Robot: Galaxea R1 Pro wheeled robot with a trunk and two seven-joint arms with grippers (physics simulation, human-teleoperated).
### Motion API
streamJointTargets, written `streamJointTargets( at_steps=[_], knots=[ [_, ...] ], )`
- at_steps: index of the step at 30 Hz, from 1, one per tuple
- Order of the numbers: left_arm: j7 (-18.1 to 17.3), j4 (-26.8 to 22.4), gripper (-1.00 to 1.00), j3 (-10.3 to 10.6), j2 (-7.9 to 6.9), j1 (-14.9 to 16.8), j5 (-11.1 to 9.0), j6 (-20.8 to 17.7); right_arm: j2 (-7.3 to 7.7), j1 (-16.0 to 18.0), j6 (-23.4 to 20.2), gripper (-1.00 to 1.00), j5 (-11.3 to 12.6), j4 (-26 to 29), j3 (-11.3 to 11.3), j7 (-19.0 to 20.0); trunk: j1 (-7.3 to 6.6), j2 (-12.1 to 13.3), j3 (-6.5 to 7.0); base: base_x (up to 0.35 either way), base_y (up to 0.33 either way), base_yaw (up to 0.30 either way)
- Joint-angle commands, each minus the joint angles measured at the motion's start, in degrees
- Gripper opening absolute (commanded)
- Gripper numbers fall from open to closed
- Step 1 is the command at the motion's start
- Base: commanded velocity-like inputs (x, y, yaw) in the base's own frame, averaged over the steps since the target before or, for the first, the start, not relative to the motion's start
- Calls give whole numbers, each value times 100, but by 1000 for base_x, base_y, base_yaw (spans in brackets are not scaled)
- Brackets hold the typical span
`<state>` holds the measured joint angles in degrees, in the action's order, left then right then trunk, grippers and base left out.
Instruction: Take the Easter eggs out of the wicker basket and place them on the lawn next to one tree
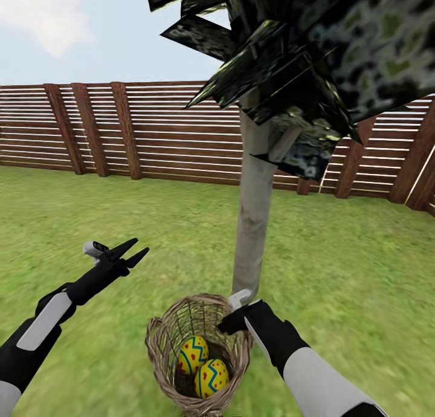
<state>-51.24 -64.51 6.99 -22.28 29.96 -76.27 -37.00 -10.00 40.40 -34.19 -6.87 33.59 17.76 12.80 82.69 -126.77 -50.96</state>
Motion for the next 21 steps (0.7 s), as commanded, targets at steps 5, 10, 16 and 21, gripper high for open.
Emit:
streamJointTargets(
  at_steps=[5,10,16,21],
  knots=[
    [-22,152,100,15,-5,2,-75,-38,0,3,-27,100,90,-3,2,35,-2,-3,-6,-68,175,0],
    [-26,166,100,13,-5,5,-81,-36,0,3,-27,100,122,-50,14,30,-2,-3,-6,-7,17,182],
    [-21,167,100,19,11,5,-69,-36,0,3,-27,100,128,-60,12,18,86,-163,-77,0,1,162],
    [9,167,100,20,122,2,-40,-36,0,3,-27,100,131,-79,10,-59,196,-364,-167,0,0,11]
  ],
)
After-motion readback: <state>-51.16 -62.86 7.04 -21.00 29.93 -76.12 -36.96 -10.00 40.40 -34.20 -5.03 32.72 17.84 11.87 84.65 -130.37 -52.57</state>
